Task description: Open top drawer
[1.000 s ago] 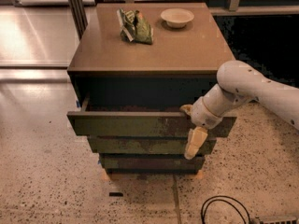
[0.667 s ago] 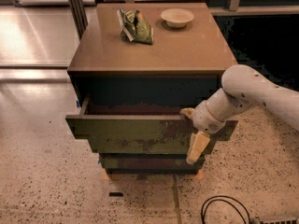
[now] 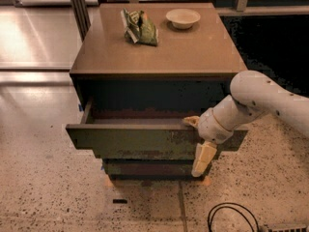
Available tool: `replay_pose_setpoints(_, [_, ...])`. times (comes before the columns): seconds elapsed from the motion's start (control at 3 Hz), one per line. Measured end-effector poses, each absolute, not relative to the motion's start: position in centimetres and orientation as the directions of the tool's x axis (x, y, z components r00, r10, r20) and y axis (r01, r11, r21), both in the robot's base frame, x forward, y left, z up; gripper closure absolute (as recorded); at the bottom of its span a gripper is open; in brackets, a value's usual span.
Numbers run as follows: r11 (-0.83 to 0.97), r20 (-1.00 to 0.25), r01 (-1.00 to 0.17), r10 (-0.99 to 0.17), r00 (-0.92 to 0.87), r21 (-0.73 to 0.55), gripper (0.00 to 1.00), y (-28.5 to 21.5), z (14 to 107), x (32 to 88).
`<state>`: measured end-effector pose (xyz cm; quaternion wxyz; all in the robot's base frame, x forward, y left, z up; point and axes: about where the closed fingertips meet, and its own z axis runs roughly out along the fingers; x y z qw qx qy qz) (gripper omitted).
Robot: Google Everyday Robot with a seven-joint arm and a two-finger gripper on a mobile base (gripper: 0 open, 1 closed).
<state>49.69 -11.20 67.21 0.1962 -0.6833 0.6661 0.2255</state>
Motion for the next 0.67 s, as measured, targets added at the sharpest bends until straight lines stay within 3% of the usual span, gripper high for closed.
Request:
replay_pose_setpoints(0.33, [-0.082,-0.559,-0.995,-0.828,0.037,0.055,0.0,-10.1,69.62,45.8])
replay_pose_setpoints(0.67, [-0.082,-0.559,-0.995,-0.828,0.037,0.055,0.0,-10.1,69.62,45.8])
